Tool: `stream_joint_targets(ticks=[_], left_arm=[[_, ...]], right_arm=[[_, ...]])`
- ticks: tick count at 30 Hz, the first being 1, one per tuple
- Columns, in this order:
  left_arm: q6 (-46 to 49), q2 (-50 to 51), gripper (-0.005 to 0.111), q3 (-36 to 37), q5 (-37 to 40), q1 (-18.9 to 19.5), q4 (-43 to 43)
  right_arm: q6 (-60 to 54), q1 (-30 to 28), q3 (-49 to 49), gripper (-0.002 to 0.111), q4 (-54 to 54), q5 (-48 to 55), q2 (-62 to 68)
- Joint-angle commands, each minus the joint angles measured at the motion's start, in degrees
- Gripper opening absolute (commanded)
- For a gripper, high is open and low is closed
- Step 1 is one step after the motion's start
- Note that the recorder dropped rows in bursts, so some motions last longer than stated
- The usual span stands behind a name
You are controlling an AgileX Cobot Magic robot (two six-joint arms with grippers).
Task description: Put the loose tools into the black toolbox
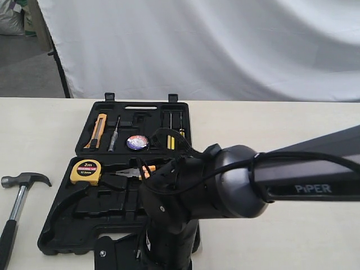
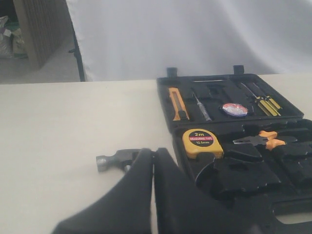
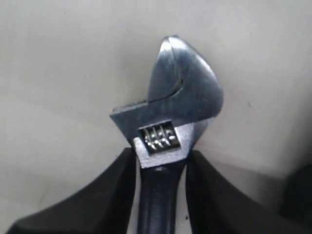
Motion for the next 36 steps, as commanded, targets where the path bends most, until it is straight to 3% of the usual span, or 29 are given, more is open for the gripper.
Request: stream_joint_targets(ticks=[1, 11, 28, 32, 36], left_arm=[[-0.4, -0.2, 0.001, 0.2, 0.0, 0.2, -0.7], [-0.4, -0.2, 0.001, 0.2, 0.0, 0.2, -0.7], [-0.4, -0.2, 0.001, 0.2, 0.0, 0.2, -0.7], [-0.4, -0.2, 0.001, 0.2, 0.0, 0.2, -0.7], [-0.4, -0.2, 0.001, 0.2, 0.0, 0.2, -0.7]], right_arm=[[0.1, 0.2, 0.1, 0.000, 0.7, 0.1, -4.3], [0.1, -1.8, -0.3, 0.000, 2.2, -1.7, -9.0], [0.1, -14.2, -8.3, 0.000, 8.3, -2.2, -8.8], [0.1, -14.4, -8.4, 0.000, 11.7, -1.1, -8.7], [0.1, -9.4, -7.0, 0.000, 10.1, 1.1, -8.1]])
